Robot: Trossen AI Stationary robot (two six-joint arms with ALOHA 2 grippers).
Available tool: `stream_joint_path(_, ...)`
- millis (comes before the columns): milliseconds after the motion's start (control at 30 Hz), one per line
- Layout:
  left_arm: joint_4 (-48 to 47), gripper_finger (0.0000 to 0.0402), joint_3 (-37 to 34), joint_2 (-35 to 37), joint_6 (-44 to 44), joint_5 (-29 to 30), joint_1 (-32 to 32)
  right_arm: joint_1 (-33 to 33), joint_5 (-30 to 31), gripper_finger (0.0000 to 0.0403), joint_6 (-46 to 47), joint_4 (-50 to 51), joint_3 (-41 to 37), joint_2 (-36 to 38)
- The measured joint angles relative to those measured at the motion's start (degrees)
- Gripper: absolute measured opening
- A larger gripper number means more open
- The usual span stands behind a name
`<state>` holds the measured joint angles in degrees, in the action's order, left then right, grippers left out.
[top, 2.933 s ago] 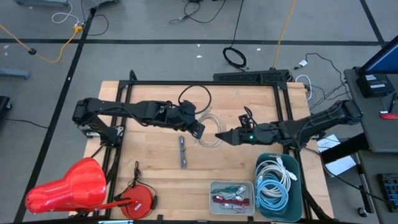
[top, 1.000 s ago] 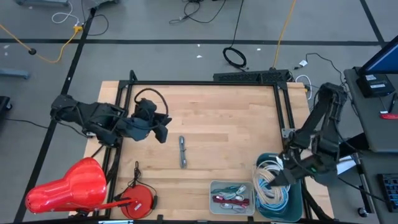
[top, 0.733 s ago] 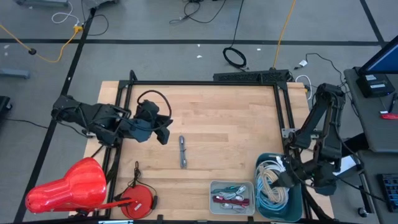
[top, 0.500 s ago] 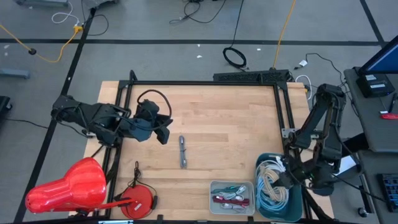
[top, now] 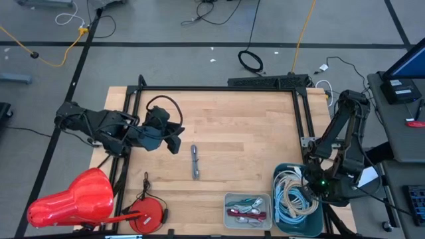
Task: Pick & Place USB Port
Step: Put the brown HDMI cable into the blue bin, then put the white and black USB cable into the gray bin
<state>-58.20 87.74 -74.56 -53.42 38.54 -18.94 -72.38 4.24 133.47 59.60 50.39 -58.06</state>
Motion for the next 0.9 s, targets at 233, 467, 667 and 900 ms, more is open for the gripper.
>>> stream_joint_path(233, 0.1, 0.0102, 0.0, 0.0, -0.3, 0.1, 0.0, 0.3, -0.1, 0.0094, -0.2, -0.1, 0.0, 0.0)
stream_joint_path(467, 1.5, 0.0102, 0.0, -1.0, 0.8, 0.4, 0.5, 4.6, 0.0, 0.0174, -2.8, 5.5, 0.0, 0.6)
stream_joint_path(667, 1.6, 0.0102, 0.0, -2.6, 0.8, -0.2, 1.2, 10.8, 2.2, 0.0221, -9.7, 9.0, -0.1, 2.4)
stream_joint_path(900, 2.5, 0.0102, 0.0, -6.4, 2.0, -4.0, 2.0, 18.0, 16.2, 0.0239, -17.9, 5.7, -0.1, 7.0)
